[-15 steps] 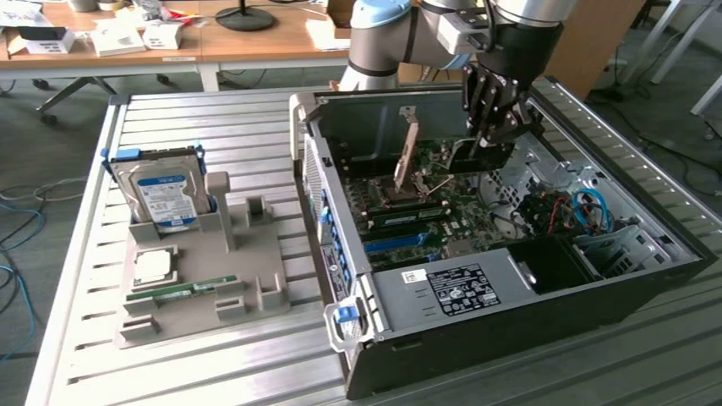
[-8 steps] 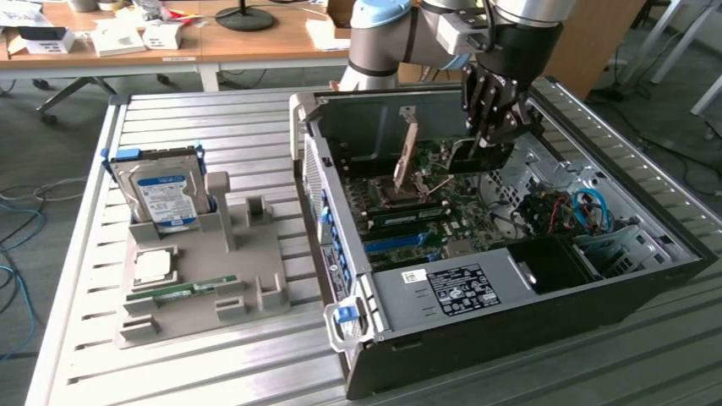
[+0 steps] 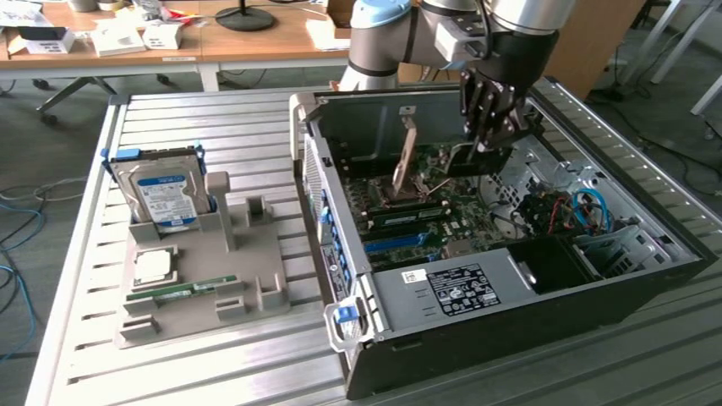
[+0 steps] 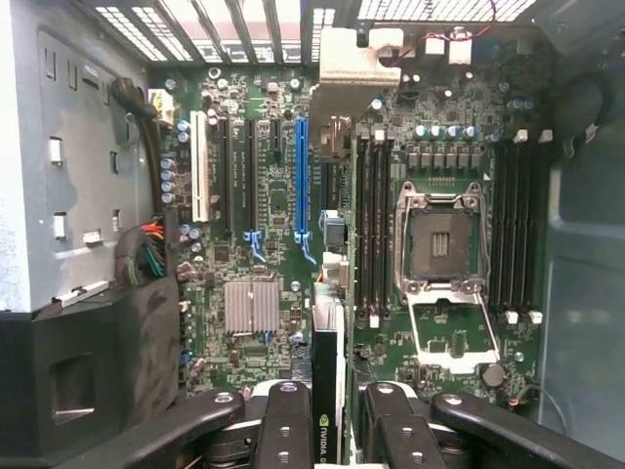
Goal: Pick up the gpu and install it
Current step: 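Insert the gpu into the slot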
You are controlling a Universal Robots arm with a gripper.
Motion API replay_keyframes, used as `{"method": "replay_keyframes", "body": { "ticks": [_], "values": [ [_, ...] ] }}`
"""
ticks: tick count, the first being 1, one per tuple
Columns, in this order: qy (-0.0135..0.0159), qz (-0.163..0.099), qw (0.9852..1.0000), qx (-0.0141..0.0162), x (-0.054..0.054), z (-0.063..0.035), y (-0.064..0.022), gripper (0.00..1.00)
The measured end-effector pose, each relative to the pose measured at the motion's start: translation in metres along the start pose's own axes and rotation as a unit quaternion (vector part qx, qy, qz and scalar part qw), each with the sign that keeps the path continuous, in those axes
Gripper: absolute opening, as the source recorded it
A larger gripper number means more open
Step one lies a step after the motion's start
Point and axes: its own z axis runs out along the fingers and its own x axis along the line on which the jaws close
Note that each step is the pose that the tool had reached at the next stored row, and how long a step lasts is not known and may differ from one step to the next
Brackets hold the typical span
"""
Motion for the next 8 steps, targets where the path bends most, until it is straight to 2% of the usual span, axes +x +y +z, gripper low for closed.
{"method": "replay_keyframes", "body": {
  "ticks": [8],
  "values": [
    [0.0, 0.0, 1.0, 0.0, 0.0, 0.012, 0.0003, 0.26]
  ]
}}
